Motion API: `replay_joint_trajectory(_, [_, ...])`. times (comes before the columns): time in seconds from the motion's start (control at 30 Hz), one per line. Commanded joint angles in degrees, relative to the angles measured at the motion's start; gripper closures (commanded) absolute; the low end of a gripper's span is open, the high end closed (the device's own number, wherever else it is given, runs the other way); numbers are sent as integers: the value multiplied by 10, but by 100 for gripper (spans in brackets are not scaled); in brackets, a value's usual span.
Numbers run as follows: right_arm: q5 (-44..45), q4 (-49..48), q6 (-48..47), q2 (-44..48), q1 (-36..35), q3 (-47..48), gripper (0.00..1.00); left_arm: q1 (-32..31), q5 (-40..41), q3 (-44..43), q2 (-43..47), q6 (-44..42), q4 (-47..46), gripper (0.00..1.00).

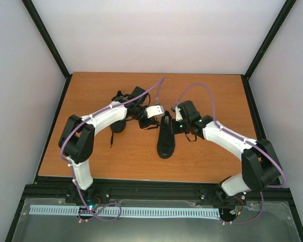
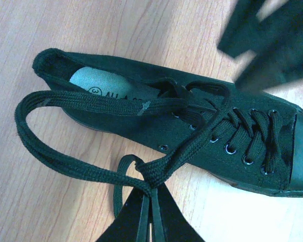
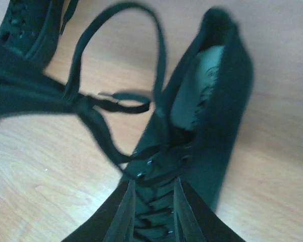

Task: Tie the shoes
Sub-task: Cross the shoelace with the shoelace, then tie the shoelace on the shoe.

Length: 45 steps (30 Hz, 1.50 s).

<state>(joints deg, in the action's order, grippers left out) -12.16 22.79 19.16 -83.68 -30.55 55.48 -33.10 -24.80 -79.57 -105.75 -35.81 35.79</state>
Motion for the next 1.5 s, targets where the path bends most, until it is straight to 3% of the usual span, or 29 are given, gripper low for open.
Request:
replay_joint_trajectory(0.0, [77, -40, 45, -3, -54, -16, 78, 1, -5, -19, -1, 7, -8, 99])
replay_joint_trajectory(0.17, [150, -43, 91, -27, -79, -16, 81, 1, -8, -17, 0, 11, -6, 99])
replay_joint_trajectory(0.57, [173, -52, 117, -73, -101, 2, 81, 1, -15, -18, 0, 11, -4, 99])
replay_joint_trajectory(0.87, [199, -41, 136, -3, -105, -24, 80, 1, -13, -18, 0, 8, -2, 99])
replay_joint_trajectory(1.1, [167, -47, 170, 42, -108, -57, 78, 1, -14, -22, -3, 8, -1, 99])
replay_joint_trajectory(1.47, [181, -79, 167, -42, -123, -30, 85, 1, -14, -23, -4, 9, 1, 99])
